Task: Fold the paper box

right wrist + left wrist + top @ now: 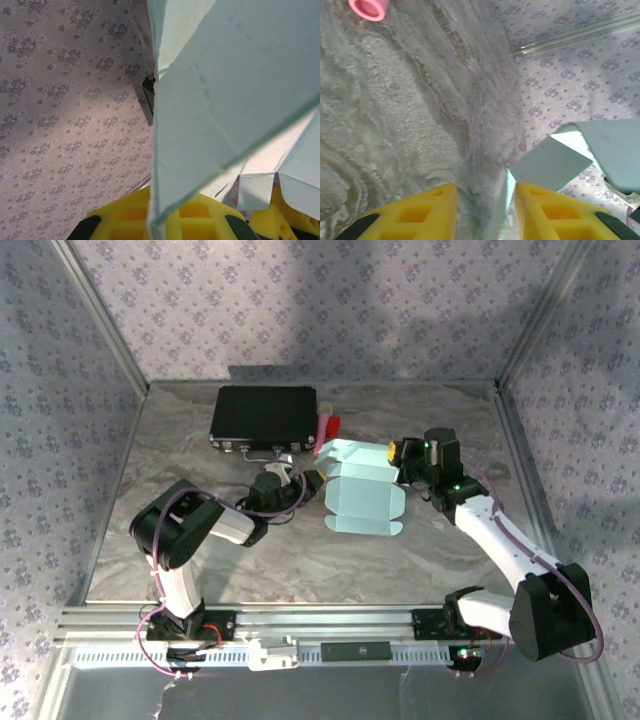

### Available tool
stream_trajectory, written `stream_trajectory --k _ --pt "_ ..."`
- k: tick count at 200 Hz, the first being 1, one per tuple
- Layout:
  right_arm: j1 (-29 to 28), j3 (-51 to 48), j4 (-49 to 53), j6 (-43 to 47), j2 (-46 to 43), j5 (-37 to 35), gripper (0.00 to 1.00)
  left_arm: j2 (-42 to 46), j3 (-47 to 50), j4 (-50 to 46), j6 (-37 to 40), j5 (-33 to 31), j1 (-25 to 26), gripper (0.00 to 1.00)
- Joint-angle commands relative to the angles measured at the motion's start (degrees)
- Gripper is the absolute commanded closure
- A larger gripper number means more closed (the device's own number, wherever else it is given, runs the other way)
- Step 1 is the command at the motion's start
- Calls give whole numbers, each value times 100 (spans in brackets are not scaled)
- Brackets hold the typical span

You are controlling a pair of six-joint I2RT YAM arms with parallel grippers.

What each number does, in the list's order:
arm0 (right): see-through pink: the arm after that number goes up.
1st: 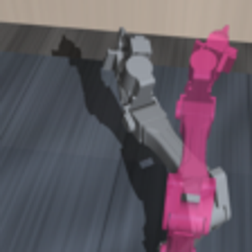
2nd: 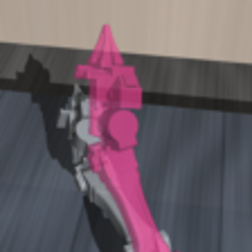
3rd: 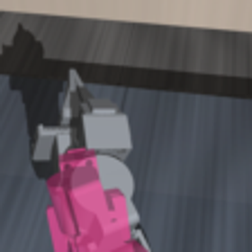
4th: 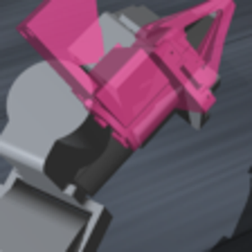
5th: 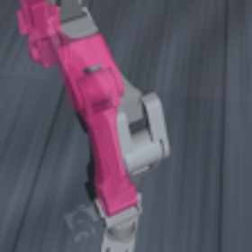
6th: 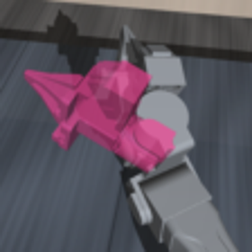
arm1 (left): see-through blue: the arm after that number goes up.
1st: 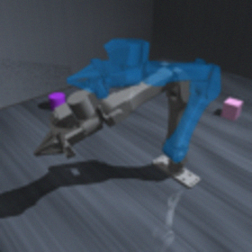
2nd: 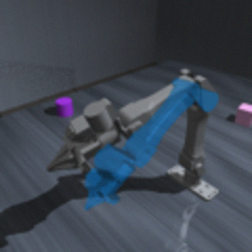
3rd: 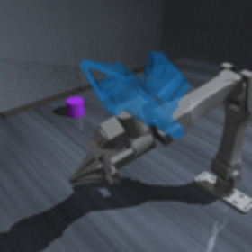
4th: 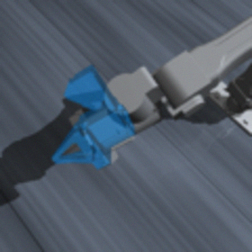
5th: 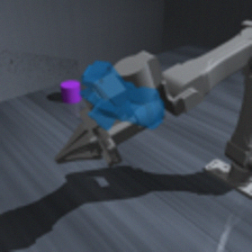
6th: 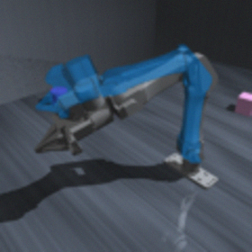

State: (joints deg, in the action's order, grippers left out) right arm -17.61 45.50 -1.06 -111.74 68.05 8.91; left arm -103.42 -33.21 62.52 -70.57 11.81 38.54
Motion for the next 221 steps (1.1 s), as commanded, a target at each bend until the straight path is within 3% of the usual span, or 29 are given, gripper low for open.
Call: stream_trajectory --k 1,34,93,221 --pt "4 34 -173 -159 15 73 100 -108 -54 476 -25 -184 61 63" --pt "64 46 -182 -177 -54 85 100 -191 333 737 -276 -571 -12 66" --pt "31 11 -167 -181 -104 91 100 -713 -32 1377 -546 -406 -161 65" --pt "-97 -92 -501 -181 279 93 100 -875 -430 1178 -222 -490 381 61"
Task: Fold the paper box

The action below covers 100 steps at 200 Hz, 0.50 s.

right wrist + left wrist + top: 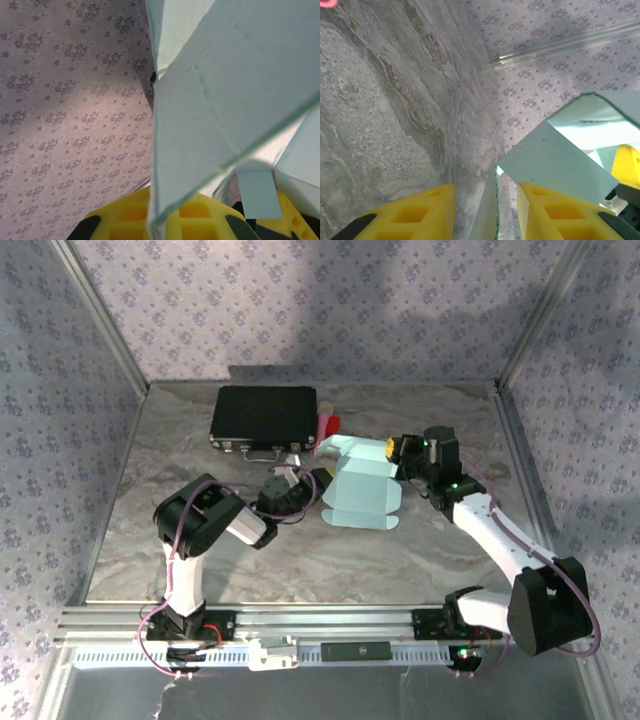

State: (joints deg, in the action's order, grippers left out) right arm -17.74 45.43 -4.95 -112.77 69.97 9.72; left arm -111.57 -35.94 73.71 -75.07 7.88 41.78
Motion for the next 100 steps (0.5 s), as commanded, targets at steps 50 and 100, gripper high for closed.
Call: stream_trajectory --k 50,100 --pt "-168 -133 -155 -61 165 -40 100 58 -183 -841 515 -332 137 59" --pt "-282 -151 -38 127 192 -143 100 267 -151 -1203 664 -411 170 58"
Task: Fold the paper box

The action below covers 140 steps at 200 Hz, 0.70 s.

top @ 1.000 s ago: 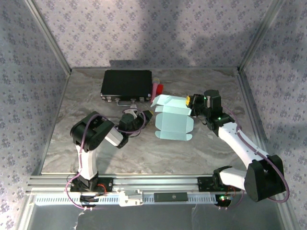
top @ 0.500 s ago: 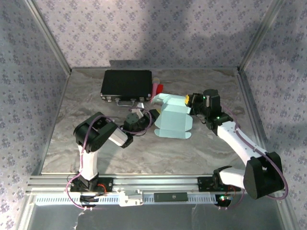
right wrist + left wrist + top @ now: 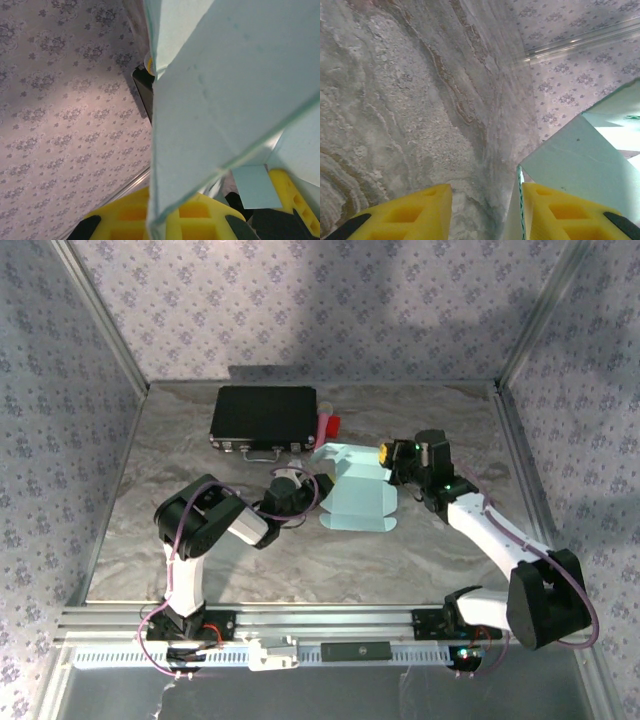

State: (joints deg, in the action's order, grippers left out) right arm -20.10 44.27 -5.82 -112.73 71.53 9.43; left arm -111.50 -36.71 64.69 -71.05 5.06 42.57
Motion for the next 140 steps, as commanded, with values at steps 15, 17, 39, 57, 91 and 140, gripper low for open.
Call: stream_trajectory --k 15,17,39,57,91,140 --pt "-68 24 345 380 28 -175 100 633 96 -674 336 -215 174 55" --pt "-70 32 391 422 35 -184 100 697 121 -757 343 -240 178 55" --pt "-91 4 480 749 117 -214 100 1622 491 -1867 485 -541 375 50" --pt "-86 -35 299 999 241 -204 100 2500 608 -3067 700 -790 581 49" --pt "-100 -73 -295 1613 636 55 100 4137 547 -5277 1106 -1436 677 49" --pt "-253 -213 -1475 2322 1165 559 100 5336 890 -6293 1668 -1162 -369 56"
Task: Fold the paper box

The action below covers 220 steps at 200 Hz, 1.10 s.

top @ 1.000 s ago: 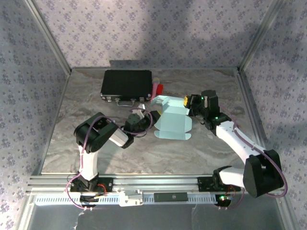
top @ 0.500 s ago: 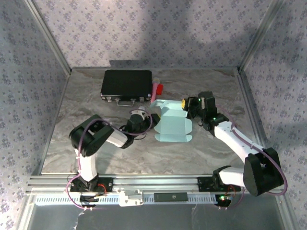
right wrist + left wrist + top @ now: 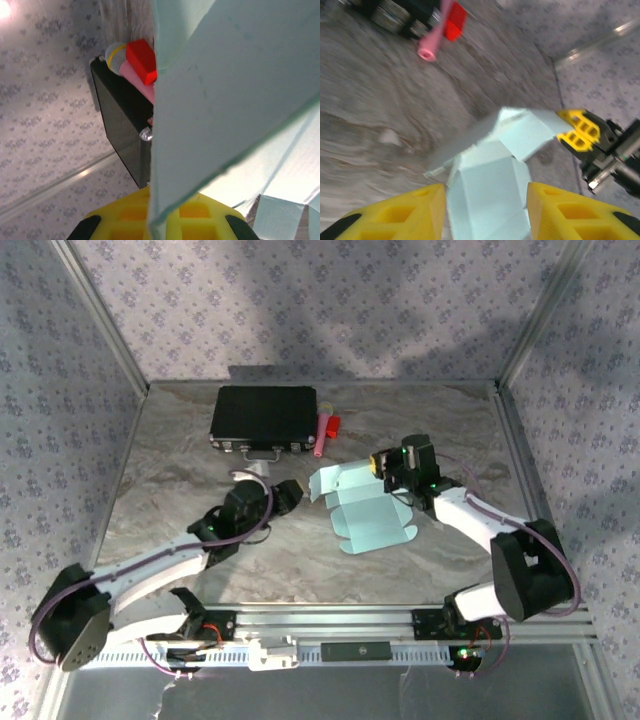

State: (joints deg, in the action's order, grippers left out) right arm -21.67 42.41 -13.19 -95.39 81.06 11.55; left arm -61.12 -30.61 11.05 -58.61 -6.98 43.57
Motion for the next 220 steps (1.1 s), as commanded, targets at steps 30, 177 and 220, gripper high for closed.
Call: stream_trajectory --k 30,177,220 --pt "-142 -27 -1384 1006 626 820 100 225 446 -923 826 372 -1002 63" --pt "285 -770 -3074 2020 1263 2289 100 -1476 183 331 2249 729 -422 72" --pt "348 -658 -2971 2022 1413 2439 100 -1837 -13 482 2989 848 -417 84"
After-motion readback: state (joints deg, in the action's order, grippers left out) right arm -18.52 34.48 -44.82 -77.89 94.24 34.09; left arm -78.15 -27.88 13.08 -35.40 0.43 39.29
